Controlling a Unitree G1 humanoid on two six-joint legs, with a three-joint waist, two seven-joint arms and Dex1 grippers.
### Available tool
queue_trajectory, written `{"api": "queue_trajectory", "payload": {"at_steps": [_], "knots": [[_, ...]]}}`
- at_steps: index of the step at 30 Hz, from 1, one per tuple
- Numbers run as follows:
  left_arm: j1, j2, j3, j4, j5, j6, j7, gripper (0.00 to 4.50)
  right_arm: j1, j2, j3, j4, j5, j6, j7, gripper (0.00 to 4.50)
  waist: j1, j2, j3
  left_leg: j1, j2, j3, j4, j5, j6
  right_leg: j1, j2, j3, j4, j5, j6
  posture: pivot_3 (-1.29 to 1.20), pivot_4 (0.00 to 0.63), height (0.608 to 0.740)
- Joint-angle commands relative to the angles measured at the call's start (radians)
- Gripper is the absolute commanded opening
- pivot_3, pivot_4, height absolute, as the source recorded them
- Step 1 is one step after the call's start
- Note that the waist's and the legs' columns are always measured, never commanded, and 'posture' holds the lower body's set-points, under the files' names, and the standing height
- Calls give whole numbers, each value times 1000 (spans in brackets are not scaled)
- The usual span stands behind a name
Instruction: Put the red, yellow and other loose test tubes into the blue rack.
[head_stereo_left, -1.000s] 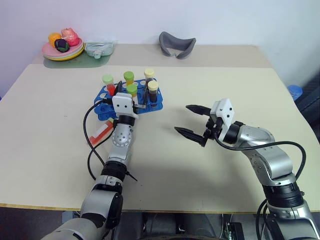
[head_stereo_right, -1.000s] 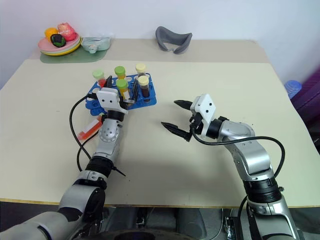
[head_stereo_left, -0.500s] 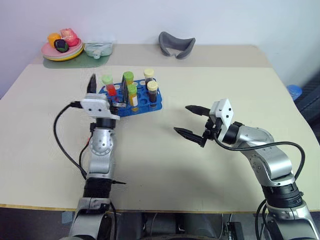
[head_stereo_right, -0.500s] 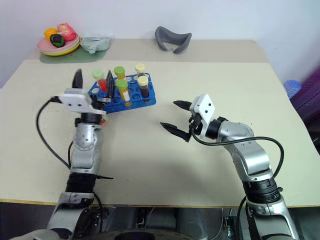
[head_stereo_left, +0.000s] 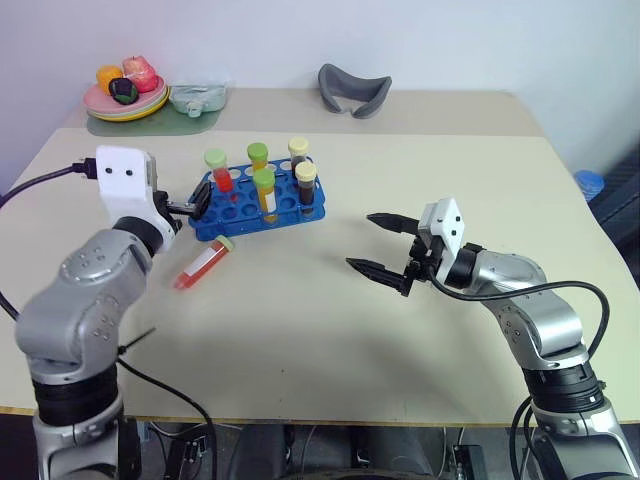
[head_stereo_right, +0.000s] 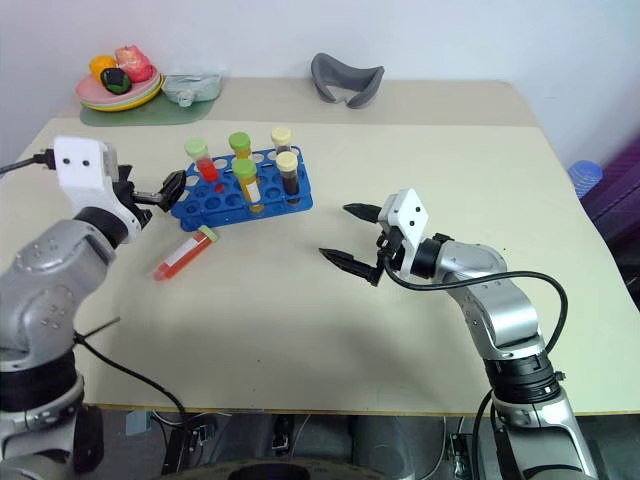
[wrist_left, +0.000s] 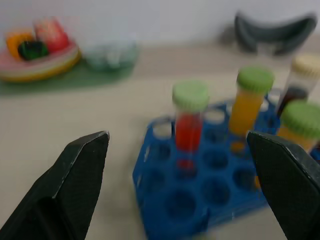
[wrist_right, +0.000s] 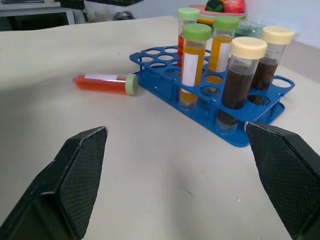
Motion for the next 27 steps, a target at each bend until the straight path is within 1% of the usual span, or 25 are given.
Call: {"api": "queue_trajectory", "payload": {"at_steps": [1,2,4,5,6,9,12,13,19,21,22,26,27], "knots": [[-82,60,59,-64,-117,211,-52,4475,-16,8,-7,-13,8,-24,6,4500,-1,0,0,0,0,0,0,0,0,0,0,0,0,0,0,0,150,735],[-104,93,53,-60,-137,281,-76,4475,-13,8,-6,-11,7,-29,7,4500,-2,0,0,0,0,0,0,0,0,0,0,0,0,0,0,0,150,735],[-140,279,-102,-25,-119,396,-140,4475,-10,9,-5,-7,5,-37,8,4500,-6,-1,1,0,0,0,-1,0,0,-1,1,0,0,0,0,0,150,735],[-151,345,-161,1,-114,441,-164,4475,-9,11,-4,-5,4,-40,7,4500,-9,-1,1,0,0,0,-1,1,-1,-1,1,0,0,0,0,0,150,735],[-158,389,-198,28,-131,465,-200,4475,-10,12,-3,-3,2,-42,7,4500,-14,0,1,0,0,0,-2,1,-2,-1,1,1,0,0,0,0,150,735],[-167,458,-260,62,-158,480,-284,4475,-9,14,-2,-1,0,-48,4,4500,-20,0,1,1,0,1,-2,1,-2,-2,1,1,0,0,0,0,150,735],[-172,500,-309,111,-150,480,-322,4475,-7,14,-3,-3,-1,-49,0,4500,-21,-1,2,0,0,0,-2,1,-2,-2,1,1,0,0,0,0,150,735],[-176,507,-328,125,-141,480,-329,4475,-6,15,-3,-4,-2,-50,-1,4500,-21,-1,2,0,0,0,-2,1,-2,-2,1,1,0,0,0,0,150,735],[-206,471,-433,197,-72,462,-348,4475,-5,24,0,-10,-6,-52,-9,4500,-19,-2,2,-1,0,1,-2,1,-2,-2,1,1,0,0,0,0,150,735],[-218,469,-489,218,-34,432,-352,4475,-5,28,2,-12,-7,-52,-12,4500,-21,-2,2,-1,0,1,-2,1,-2,-3,1,1,0,0,-1,0,150,735],[-229,459,-509,238,-17,428,-351,4475,-4,30,3,-13,-7,-52,-13,4500,-20,-2,2,-1,0,1,-2,1,-2,-3,1,2,0,0,-1,0,150,735],[-283,357,-505,341,18,452,-348,4475,-1,36,7,-18,-9,-53,-16,4500,-16,-2,2,-1,-1,1,-2,1,-2,-3,1,2,0,0,0,0,150,735],[-306,355,-542,364,38,459,-347,4475,-2,38,8,-18,-9,-53,-18,4500,-16,-2,3,-1,-1,1,-2,1,-1,-3,1,1,0,0,0,0,150,735]]}}
